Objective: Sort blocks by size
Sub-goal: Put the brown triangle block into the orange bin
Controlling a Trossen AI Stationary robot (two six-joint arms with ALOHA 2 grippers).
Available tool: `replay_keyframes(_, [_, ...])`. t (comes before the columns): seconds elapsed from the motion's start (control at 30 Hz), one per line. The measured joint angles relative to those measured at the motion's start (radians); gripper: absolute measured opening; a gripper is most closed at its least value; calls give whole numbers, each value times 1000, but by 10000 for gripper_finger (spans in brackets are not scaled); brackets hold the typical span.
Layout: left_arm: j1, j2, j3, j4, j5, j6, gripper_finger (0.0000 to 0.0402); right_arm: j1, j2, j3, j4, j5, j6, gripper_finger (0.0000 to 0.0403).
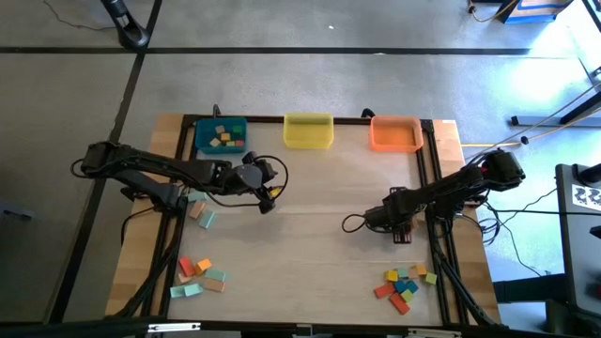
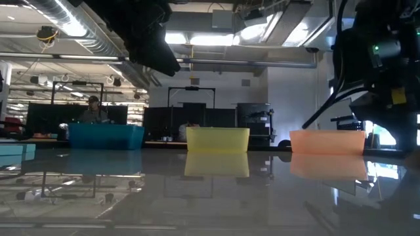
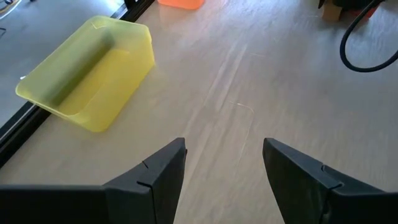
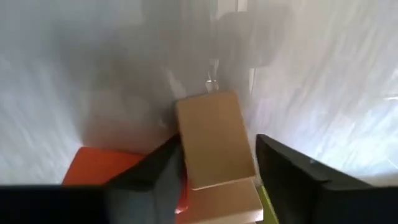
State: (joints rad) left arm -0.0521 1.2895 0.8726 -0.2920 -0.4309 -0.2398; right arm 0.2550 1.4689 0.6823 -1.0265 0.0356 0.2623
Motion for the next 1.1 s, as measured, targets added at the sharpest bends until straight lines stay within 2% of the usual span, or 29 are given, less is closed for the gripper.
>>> replay_keyframes(0.1, [0,0,0,0,0,0,203,0,-1,2,3,3,0,130])
replay_keyframes(0.33, [0,0,0,3,0,-7,203,0,-1,125,-64,-11,-26,130])
replay_keyframes(0.57, [0,0,1,43,0,6,203,-64,-10,292,-84,97,-88,134])
replay_keyframes(0.7, [0,0,1,42,0,8,203,-148,-16,353,-104,219,-148,134])
replay_keyframes(0.9, [0,0,1,41,0,7,203,-336,-19,378,-95,420,-263,135])
replay_keyframes(1.1, [0,0,1,41,0,7,203,-581,-19,376,-44,511,-368,136])
